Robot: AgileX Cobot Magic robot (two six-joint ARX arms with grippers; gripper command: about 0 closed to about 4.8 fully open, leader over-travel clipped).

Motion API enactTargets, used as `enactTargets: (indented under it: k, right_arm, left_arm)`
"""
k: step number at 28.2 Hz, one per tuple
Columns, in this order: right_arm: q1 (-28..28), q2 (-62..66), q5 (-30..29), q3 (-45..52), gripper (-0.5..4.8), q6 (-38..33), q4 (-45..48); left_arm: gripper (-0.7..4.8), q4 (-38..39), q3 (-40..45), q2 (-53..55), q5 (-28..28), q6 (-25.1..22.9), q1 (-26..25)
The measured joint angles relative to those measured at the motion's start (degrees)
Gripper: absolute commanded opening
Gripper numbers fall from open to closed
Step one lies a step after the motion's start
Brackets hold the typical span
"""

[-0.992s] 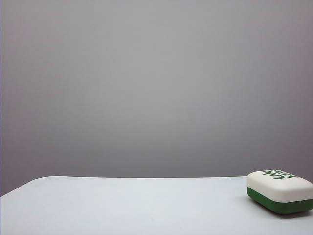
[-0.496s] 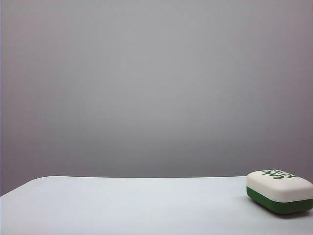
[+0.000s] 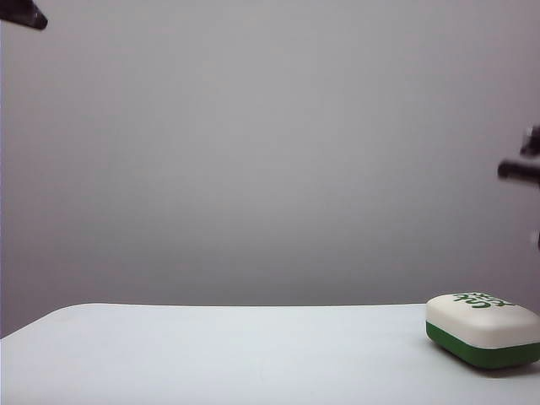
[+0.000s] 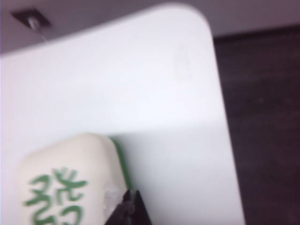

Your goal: Move the foam mahjong from the right side of the table to the left side of the table.

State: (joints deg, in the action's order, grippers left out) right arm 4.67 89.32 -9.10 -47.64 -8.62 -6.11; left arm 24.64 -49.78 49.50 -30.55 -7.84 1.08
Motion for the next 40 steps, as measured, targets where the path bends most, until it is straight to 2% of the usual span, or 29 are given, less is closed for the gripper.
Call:
enactTargets:
  k: [6, 8, 10, 14, 20, 24, 30, 35, 40]
  right_arm:
    - [0.0, 7.85, -0.04, 0.02, -0.05, 0.13, 1.22]
    - [0.02, 9.9, 0.0, 0.04, -0.05, 0.13, 1.7]
    - [-0.02, 12.17, -0.09, 0.02, -0.05, 0.11, 4.39]
    - [0.0, 13.84, -0.76, -0.02, -0.05, -0.13, 7.13]
    - [-0.5, 15.39, -3.67, -0.31, -0.05, -1.88, 8.83]
    - [-3.04, 15.37, -4.26, -0.33, -0.05, -2.23, 8.87]
    - [-9.84, 15.37, -4.15, -0.33, -0.05, -3.45, 8.9]
    - [-14.8, 15.39, -1.38, -0.33, -0.05, -4.42, 9.35]
    - [-20.33, 17.4, -1.09, -1.22, -0.05, -9.11, 10.54]
  left_arm:
    - [-0.05, 1.55, 0.02, 2.16, 9.46, 1.05, 5.88]
    - [-0.05, 1.9, 0.04, 2.4, 12.15, 1.51, 9.27]
    - [-0.05, 1.53, 0.04, 2.51, 19.39, 3.41, 16.59]
    - [-0.05, 0.66, 0.04, 2.73, 25.46, 3.63, 22.47]
    - [-0.05, -0.44, 0.04, 2.71, 26.73, 4.28, 23.98]
    - [-0.05, -0.42, 0.04, 2.71, 26.73, 4.94, 23.98]
    - [-0.05, -0.39, 0.04, 2.71, 26.71, 4.94, 23.96]
    - [-0.05, 0.74, 0.04, 2.71, 26.71, 4.9, 23.96]
    - [-0.05, 3.08, 0.07, 2.71, 26.69, 4.9, 23.96]
